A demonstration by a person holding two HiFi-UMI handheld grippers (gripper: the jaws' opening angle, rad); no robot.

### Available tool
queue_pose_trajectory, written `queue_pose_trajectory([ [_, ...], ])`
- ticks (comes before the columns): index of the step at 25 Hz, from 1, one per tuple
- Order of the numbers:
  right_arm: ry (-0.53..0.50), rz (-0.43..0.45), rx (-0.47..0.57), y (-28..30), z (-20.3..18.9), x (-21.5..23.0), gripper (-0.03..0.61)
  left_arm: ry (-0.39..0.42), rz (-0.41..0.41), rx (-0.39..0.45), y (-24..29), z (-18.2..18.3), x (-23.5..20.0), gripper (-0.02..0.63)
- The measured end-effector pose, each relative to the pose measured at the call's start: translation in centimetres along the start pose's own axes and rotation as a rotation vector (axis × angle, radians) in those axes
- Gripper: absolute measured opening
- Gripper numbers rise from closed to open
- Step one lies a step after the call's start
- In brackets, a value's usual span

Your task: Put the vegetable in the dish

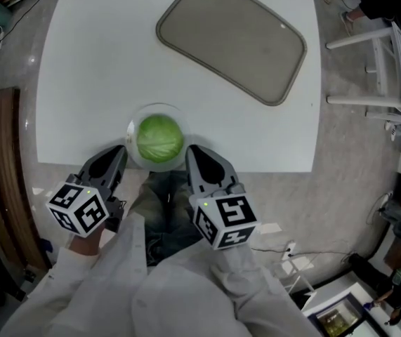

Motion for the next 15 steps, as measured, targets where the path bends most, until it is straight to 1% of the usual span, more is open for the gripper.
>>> queue_pose_trajectory([
  [10, 0.031, -0.022, -0.025, 0.6, -1.2, 0.6, 0.014, -0.035, 0.032, -0.018, 0.4, -0.6, -1.4, 0.008],
  [12, 0.039, -0.019, -0.033, 1.0, -1.2, 0.9, 0.015, -0.030, 0.041, -0.019, 0.8, -0.4, -1.5, 0.009],
  [15, 0.052, -0.015, -0.042, 1.4, -1.4, 1.2, 0.015, -0.001, 0.065, -0.022, 1.4, -0.3, -1.7, 0.009],
])
Point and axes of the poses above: the fingertips, and each gripper's own axes: y forward along the fingers, x to its right, z out of its top, the point moved 6 cm from there along -y, backward along the fingers, and after that the axes turned 13 degrees about -y, right-handed, at the moved point
